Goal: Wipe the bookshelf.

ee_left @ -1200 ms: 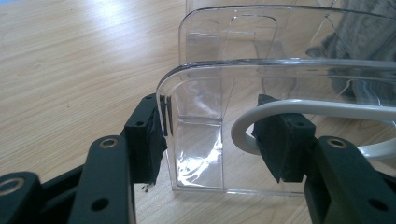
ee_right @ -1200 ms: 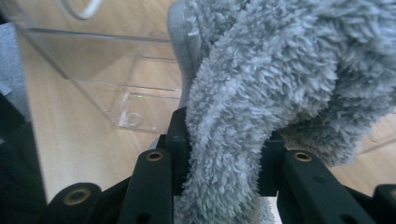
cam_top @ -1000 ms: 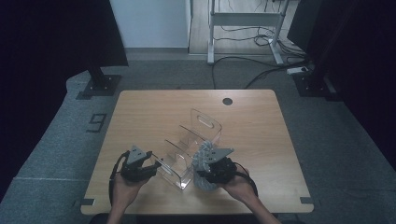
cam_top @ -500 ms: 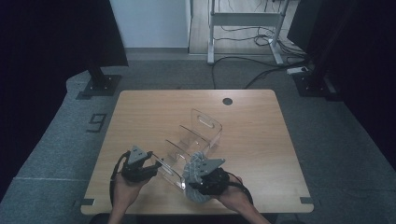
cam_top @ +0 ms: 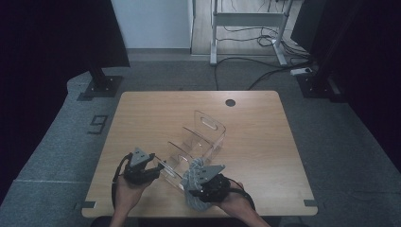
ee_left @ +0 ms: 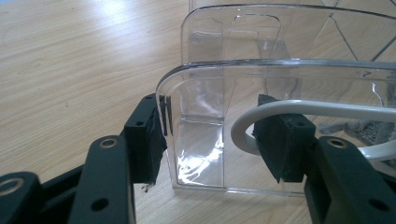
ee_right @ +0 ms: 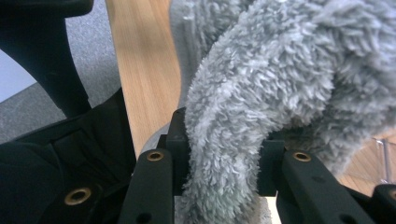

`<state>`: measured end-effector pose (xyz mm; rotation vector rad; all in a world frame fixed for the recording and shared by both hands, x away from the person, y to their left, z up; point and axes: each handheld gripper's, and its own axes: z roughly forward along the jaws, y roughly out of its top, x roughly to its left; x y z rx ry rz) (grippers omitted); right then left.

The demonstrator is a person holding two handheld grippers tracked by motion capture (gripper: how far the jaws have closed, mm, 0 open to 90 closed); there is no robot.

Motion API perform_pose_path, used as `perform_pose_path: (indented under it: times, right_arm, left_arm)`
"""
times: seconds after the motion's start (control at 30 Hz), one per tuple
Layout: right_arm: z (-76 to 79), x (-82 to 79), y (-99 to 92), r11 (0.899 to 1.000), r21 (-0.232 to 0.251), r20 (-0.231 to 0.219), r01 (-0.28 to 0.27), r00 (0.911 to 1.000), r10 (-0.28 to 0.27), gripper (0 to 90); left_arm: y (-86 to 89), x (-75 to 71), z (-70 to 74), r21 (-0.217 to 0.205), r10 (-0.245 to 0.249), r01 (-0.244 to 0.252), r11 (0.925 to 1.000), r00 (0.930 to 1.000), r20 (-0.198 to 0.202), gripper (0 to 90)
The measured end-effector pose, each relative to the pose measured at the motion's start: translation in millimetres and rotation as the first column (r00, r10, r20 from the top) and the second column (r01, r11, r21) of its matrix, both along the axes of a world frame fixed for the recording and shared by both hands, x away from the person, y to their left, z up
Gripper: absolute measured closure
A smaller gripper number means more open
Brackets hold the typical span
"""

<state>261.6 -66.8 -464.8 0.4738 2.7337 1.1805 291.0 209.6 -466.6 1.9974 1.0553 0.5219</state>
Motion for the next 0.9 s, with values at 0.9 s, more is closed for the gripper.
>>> perform_pose_path:
  times: [0.9]
  right_arm:
    - [-3.9, 48.8, -113.0, 0.934, -0.006, 0.002, 0.358, 0.9335, -0.358, 66.3]
  left_arm:
    - [7.5, 4.7, -1.2, -0.012, 0.006, -0.006, 0.9999, 1.0000, 0.002, 44.7]
